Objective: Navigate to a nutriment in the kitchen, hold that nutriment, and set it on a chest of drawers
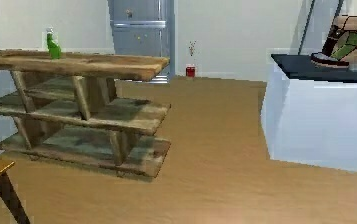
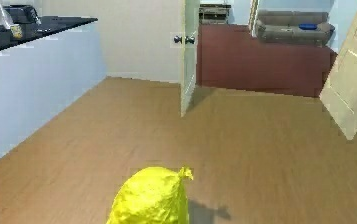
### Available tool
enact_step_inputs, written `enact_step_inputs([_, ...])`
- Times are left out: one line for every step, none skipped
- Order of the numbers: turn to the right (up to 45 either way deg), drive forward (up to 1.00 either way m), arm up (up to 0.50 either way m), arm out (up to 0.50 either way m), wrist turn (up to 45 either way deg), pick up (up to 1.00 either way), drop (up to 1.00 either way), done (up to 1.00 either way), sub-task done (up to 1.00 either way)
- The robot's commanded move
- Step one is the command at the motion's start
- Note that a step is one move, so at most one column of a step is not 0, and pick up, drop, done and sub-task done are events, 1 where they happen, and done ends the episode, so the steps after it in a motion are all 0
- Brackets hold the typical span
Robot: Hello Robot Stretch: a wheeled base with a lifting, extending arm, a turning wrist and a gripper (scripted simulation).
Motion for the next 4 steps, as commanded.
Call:
enact_step_inputs([0.0, 0.60, 0.00, 0.00, 0.0, 0.00, 0.00, 0.00, 0.00])
enact_step_inputs([45.0, 0.00, 0.00, 0.00, 0.0, 0.00, 0.00, 0.00, 0.00])
enact_step_inputs([0.0, 0.75, 0.00, 0.00, 0.0, 0.00, 0.00, 0.00, 0.00])
enact_step_inputs([45.0, 0.00, 0.00, 0.00, 0.0, 0.00, 0.00, 0.00, 0.00])
